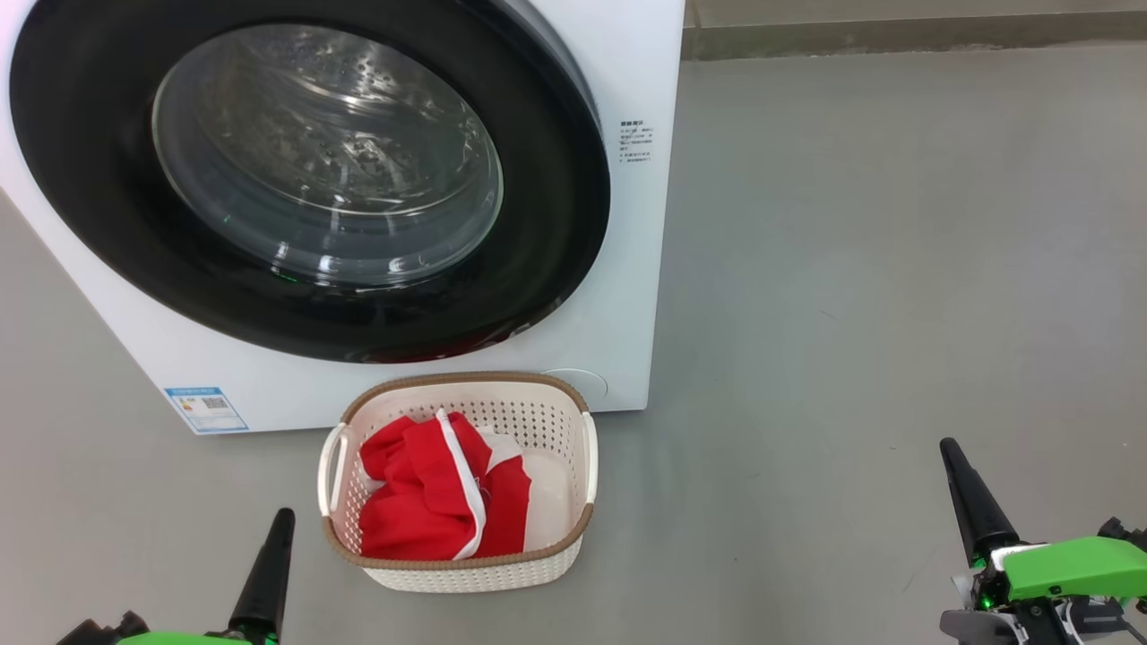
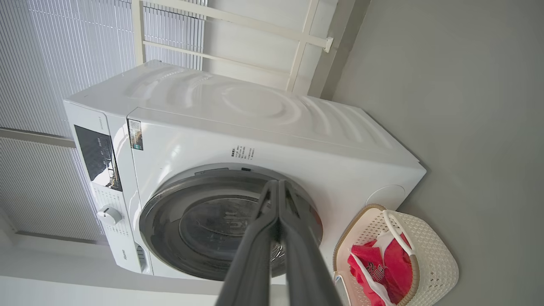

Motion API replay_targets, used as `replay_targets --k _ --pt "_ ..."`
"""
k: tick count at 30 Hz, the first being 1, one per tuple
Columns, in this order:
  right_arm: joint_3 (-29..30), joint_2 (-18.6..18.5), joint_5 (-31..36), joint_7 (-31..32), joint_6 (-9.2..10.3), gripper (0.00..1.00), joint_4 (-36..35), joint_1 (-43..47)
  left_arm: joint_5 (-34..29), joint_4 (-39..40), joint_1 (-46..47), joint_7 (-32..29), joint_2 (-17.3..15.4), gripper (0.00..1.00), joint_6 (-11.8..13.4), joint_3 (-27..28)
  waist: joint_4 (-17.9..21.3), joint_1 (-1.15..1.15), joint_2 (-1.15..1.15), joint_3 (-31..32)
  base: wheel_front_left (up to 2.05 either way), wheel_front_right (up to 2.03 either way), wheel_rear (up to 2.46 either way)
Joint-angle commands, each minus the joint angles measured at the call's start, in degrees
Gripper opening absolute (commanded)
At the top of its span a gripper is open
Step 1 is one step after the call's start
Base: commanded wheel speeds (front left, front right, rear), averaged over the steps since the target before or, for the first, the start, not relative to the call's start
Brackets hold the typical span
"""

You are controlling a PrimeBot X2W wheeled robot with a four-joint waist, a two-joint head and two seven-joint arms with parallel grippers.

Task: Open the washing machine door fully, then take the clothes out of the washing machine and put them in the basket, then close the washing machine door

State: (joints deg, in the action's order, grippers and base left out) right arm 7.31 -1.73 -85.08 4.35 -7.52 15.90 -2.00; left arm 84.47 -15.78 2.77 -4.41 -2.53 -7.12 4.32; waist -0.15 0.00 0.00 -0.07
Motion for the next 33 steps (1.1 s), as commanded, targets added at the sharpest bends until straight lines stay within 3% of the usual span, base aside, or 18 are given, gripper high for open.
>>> replay_targets --k 1,11,33 --pt "-0.75 -1.0 -1.49 0.53 0.03 0.0 -1.75 -2.9 1.54 1.59 2.49 -0.47 -0.44 0.0 -0.34 2.0 0.02 0.0 0.0 -0.01 0.0 0.0 0.0" --pt "-0.77 -1.15 -7.06 2.16 0.03 0.0 -1.88 -4.19 7.68 1.74 3.43 -2.09 -0.35 0.0 -0.36 2.22 0.15 0.0 0.0 -0.11 0.0 0.0 0.0" --pt "-0.78 -1.15 -7.07 2.15 0.03 0.0 -1.88 -4.19 7.69 1.74 3.42 -2.09 -0.35 0.0 -0.36 2.21 0.15 0.0 0.0 -0.11 0.0 0.0 0.0"
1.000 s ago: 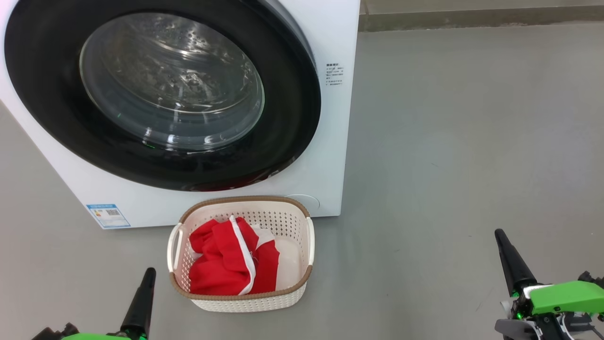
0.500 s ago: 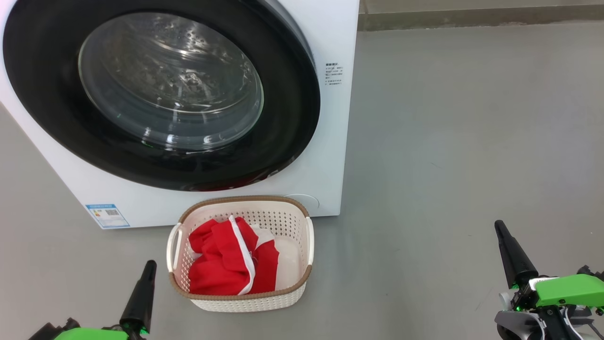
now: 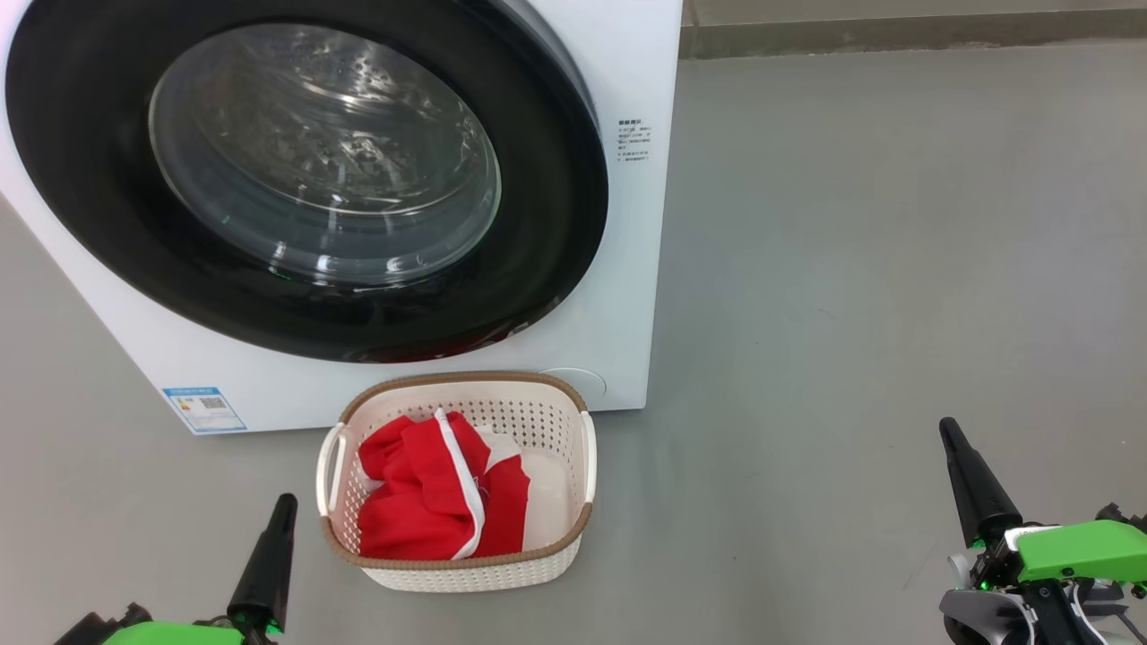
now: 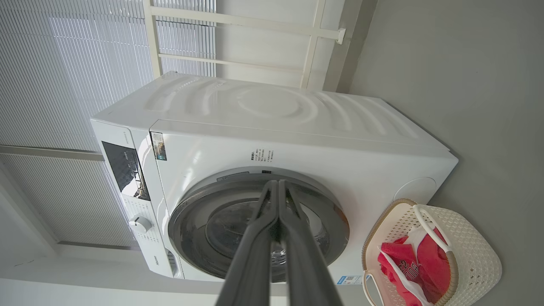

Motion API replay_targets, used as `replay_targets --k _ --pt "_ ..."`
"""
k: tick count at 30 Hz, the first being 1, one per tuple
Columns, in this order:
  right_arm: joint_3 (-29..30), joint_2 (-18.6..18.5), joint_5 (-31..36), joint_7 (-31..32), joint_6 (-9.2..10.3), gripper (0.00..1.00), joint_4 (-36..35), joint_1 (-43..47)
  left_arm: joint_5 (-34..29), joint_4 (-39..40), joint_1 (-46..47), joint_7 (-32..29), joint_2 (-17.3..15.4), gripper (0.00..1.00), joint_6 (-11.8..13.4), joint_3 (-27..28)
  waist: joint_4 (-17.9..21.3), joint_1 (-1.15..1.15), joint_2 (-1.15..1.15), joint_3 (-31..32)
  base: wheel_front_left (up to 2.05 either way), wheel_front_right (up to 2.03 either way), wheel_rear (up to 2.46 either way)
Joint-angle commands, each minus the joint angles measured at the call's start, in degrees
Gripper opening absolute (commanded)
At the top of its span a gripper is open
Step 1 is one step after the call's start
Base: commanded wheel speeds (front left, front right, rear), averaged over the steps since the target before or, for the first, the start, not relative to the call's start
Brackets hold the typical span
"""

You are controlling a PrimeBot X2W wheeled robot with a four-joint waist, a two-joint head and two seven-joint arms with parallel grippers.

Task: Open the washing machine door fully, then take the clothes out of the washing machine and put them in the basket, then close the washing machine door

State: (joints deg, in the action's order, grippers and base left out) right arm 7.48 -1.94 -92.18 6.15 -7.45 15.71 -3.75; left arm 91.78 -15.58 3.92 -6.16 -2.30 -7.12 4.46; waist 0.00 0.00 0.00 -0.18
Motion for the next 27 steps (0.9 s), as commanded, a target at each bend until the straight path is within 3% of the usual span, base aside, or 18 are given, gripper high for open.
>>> replay_targets --k 1,27 --pt "-0.94 -0.94 0.03 0.35 -0.03 0.0 -1.68 -2.43 0.38 1.54 2.27 -0.34 -0.58 0.0 -0.36 2.08 0.0 0.0 0.0 0.0 0.0 0.0 0.0" --pt "-0.95 -0.94 0.02 0.35 -0.03 0.0 -1.68 -2.43 0.39 1.54 2.26 -0.33 -0.58 0.0 -0.36 2.07 0.0 0.0 0.0 0.0 0.0 0.0 0.0"
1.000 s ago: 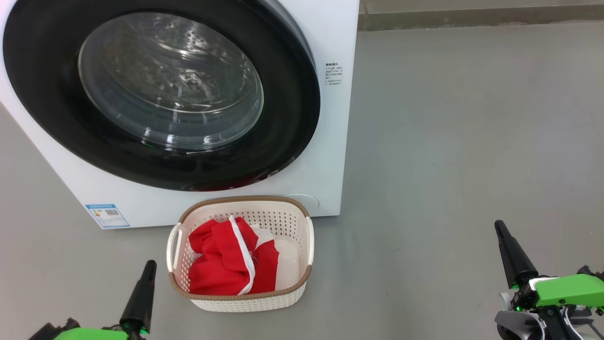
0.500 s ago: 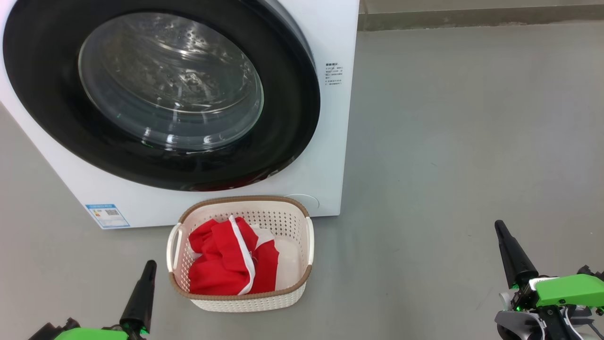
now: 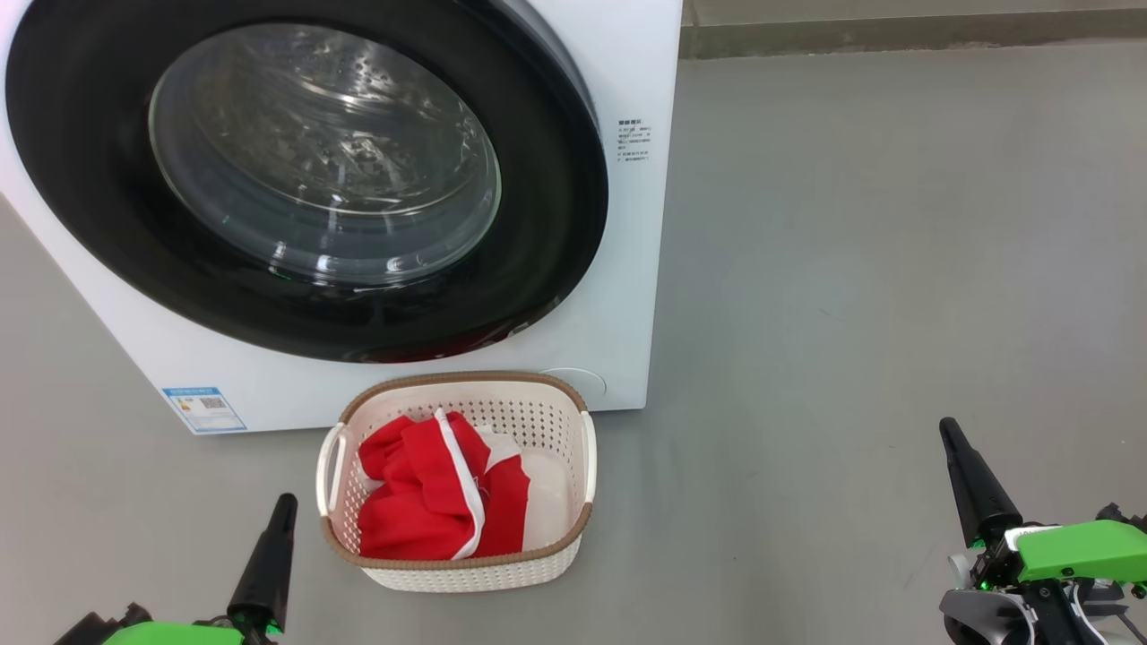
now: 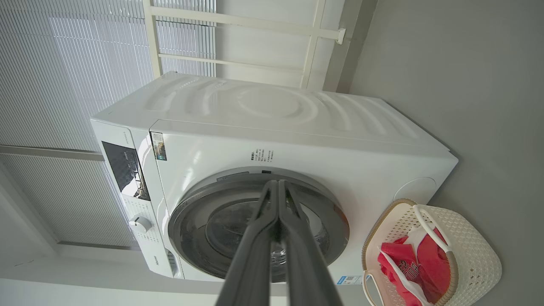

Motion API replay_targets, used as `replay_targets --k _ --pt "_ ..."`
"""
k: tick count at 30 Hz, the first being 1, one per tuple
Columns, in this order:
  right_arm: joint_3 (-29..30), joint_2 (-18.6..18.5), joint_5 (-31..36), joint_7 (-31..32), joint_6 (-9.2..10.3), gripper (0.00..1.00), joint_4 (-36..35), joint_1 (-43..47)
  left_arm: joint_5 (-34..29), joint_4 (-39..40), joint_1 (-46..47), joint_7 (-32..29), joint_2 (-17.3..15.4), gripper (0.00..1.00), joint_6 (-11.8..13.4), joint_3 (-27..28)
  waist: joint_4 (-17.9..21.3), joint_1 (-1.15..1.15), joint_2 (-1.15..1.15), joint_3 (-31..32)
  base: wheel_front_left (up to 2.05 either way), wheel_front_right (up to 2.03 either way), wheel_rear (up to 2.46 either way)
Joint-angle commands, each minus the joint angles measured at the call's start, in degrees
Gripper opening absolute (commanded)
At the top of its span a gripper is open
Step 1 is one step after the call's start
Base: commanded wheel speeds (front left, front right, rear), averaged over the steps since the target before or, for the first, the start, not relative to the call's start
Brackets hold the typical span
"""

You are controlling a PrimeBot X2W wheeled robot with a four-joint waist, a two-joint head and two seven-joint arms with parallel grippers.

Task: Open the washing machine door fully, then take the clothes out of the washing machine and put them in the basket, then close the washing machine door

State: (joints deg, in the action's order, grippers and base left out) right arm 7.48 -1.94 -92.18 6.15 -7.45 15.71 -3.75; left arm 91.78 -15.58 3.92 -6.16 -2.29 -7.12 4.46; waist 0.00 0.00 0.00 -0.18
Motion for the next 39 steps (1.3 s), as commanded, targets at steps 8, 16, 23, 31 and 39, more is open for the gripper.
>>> replay_targets --k 8,16,23,31,39 --pt "-0.95 -0.94 0.02 0.34 -0.03 0.0 -1.68 -2.43 0.39 1.54 2.26 -0.33 -0.59 0.0 -0.36 2.07 0.0 0.0 0.0 0.0 0.0 0.0 0.0" --pt "-0.95 -0.94 0.02 0.34 -0.03 0.0 -1.68 -2.43 0.39 1.54 2.26 -0.33 -0.59 0.0 -0.36 2.07 0.0 0.0 0.0 0.0 0.0 0.0 0.0" --pt "-0.95 -0.94 0.02 0.34 -0.03 0.0 -1.68 -2.43 0.39 1.54 2.26 -0.33 -0.59 0.0 -0.36 2.07 0.0 0.0 0.0 0.0 0.0 0.0 0.0" --pt "-0.96 -0.94 0.02 0.34 -0.03 0.0 -1.68 -2.43 0.39 1.54 2.26 -0.33 -0.59 0.0 -0.36 2.06 0.0 0.0 0.0 0.0 0.0 0.0 0.0" --pt "-0.96 -0.94 0.01 0.34 -0.03 0.0 -1.68 -2.43 0.39 1.55 2.26 -0.33 -0.59 0.0 -0.36 2.06 0.0 0.0 0.0 0.0 0.0 0.0 0.0"
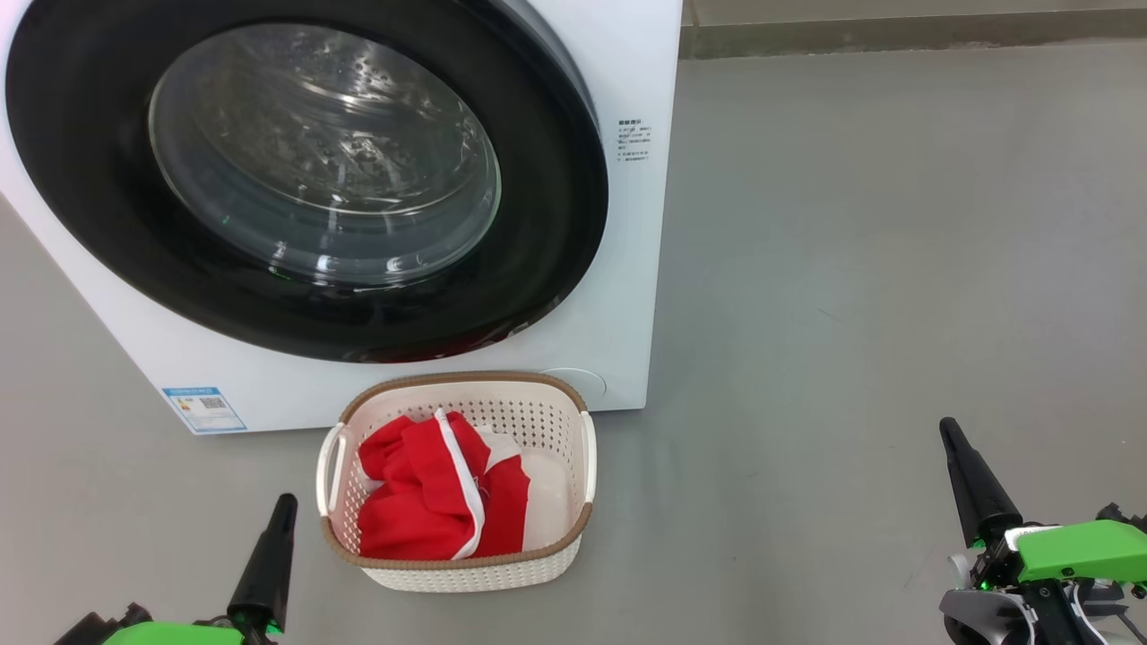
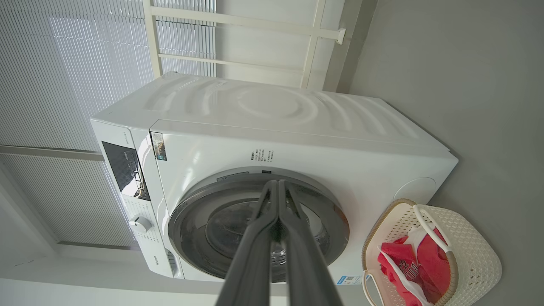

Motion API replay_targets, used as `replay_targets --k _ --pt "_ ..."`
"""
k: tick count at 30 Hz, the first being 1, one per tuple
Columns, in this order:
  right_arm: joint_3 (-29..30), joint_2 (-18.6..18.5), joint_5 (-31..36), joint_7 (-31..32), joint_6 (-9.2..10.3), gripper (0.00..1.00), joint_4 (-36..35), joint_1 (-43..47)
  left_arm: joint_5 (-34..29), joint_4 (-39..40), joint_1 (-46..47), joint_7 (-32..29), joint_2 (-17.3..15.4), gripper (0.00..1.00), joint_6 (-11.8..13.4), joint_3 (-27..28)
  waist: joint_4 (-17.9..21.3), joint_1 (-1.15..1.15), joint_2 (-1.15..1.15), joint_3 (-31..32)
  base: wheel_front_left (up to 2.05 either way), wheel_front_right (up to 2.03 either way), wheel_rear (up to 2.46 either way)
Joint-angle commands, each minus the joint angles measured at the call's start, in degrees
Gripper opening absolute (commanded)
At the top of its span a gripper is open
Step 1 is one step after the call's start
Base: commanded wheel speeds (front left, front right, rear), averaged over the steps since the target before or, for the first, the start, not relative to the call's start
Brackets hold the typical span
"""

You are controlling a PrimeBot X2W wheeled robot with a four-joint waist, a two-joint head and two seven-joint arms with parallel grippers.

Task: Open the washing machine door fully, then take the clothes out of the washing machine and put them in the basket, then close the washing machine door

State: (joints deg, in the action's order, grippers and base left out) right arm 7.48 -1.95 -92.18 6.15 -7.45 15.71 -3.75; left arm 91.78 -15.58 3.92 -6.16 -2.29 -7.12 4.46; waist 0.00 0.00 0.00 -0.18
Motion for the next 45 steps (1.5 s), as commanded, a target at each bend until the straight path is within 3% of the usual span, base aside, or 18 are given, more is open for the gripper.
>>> replay_targets --k 1,45 --pt "-0.96 -0.93 0.01 0.34 -0.03 0.0 -1.68 -2.43 0.39 1.55 2.26 -0.33 -0.59 0.0 -0.36 2.06 0.0 0.0 0.0 0.0 0.0 0.0 0.0" --pt "-0.96 -0.93 0.01 0.34 -0.03 0.0 -1.68 -2.43 0.4 1.55 2.26 -0.32 -0.59 0.0 -0.36 2.06 0.0 0.0 0.0 0.0 0.0 0.0 0.0"
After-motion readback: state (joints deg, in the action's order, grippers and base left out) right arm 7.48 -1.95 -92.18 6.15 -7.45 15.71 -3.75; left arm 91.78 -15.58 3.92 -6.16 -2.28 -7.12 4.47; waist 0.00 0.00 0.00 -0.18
